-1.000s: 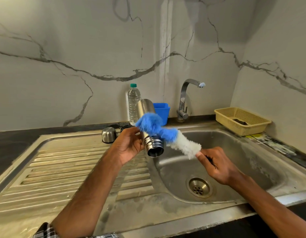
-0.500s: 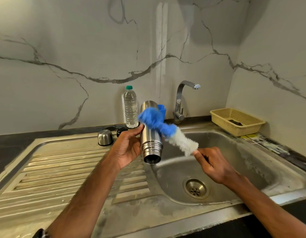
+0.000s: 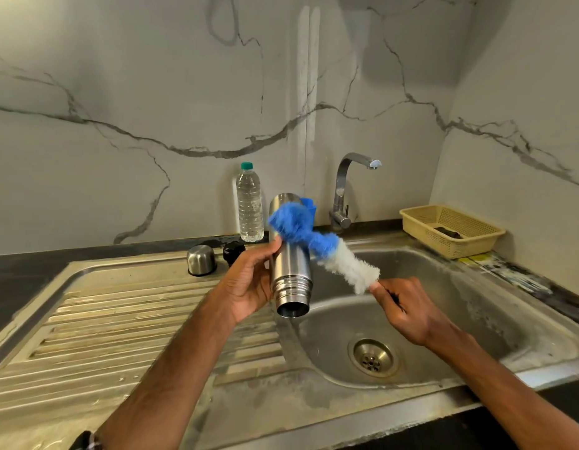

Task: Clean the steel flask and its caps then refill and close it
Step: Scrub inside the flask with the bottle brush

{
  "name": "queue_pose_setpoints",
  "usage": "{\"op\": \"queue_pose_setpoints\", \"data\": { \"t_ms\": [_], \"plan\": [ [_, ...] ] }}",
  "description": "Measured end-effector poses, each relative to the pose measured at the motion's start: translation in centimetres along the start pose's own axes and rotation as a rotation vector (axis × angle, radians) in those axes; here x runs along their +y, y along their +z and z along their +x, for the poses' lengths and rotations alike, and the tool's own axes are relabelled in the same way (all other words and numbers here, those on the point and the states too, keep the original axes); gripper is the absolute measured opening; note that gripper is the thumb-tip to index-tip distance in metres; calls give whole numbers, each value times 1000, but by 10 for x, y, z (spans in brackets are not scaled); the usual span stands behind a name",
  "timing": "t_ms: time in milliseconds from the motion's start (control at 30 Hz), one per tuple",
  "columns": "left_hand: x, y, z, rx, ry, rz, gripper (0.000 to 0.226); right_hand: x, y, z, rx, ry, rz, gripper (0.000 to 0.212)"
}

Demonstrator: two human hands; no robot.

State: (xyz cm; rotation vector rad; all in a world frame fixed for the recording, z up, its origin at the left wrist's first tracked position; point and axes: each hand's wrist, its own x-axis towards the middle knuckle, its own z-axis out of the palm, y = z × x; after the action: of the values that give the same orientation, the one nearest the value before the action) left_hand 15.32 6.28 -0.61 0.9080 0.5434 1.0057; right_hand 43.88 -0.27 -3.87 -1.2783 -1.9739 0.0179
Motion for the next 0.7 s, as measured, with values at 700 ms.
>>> {"op": "queue_pose_setpoints", "data": {
  "t_ms": [700],
  "plan": [
    [-6,9,-2,-35,-67,201,61,-3,-4,1,26,77,-35,48]
  ]
}}
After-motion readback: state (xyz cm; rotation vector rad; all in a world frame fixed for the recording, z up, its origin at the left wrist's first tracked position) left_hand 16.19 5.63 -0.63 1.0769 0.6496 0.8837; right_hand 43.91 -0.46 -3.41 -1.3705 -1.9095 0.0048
